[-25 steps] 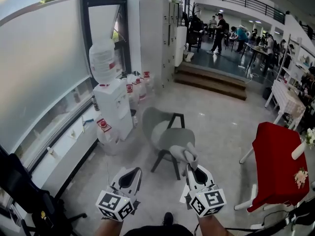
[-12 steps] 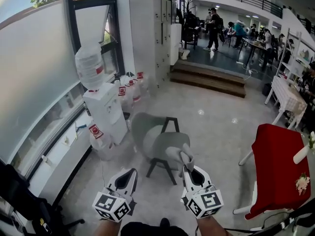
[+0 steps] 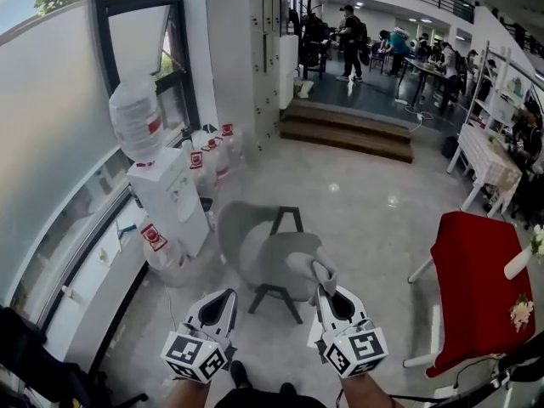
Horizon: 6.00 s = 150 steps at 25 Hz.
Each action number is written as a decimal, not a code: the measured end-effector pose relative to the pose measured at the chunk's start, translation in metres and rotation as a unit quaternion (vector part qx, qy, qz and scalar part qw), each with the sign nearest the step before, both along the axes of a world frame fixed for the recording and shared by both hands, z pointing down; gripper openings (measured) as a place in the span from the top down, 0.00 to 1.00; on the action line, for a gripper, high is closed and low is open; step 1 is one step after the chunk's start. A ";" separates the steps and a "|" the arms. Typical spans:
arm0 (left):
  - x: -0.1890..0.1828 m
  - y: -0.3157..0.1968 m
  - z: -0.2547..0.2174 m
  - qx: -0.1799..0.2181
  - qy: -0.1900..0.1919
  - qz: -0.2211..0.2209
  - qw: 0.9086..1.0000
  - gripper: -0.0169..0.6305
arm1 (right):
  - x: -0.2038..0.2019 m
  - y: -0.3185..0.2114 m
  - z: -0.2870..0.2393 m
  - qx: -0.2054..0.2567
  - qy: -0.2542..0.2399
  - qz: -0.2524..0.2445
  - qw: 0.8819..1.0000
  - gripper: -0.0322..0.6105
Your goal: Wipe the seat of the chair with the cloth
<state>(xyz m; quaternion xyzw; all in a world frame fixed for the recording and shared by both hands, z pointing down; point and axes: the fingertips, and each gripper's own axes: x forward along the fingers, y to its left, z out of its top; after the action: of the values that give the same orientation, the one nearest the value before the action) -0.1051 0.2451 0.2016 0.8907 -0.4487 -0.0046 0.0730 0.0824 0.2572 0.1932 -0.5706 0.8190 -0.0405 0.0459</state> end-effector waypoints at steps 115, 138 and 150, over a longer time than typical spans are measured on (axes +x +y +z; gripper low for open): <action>-0.012 -0.370 0.427 -0.385 -0.101 -0.008 0.917 0.96 | -0.120 -0.359 0.649 -0.476 0.247 -0.267 0.801 0.90; -0.021 -0.365 0.448 -0.396 -0.111 0.008 0.912 0.96 | -0.083 -0.333 0.688 -0.529 0.240 -0.234 0.780 0.90; -0.012 -0.361 0.456 -0.405 -0.118 0.031 0.906 0.96 | 0.010 -0.306 0.691 -0.569 0.195 -0.116 0.790 0.90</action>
<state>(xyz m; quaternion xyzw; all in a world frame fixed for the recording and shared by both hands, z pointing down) -0.1175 -0.1155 0.6574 0.7916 -0.3897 0.2852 0.3744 0.0925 -0.0487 0.8844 -0.3903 0.6991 -0.3920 -0.4531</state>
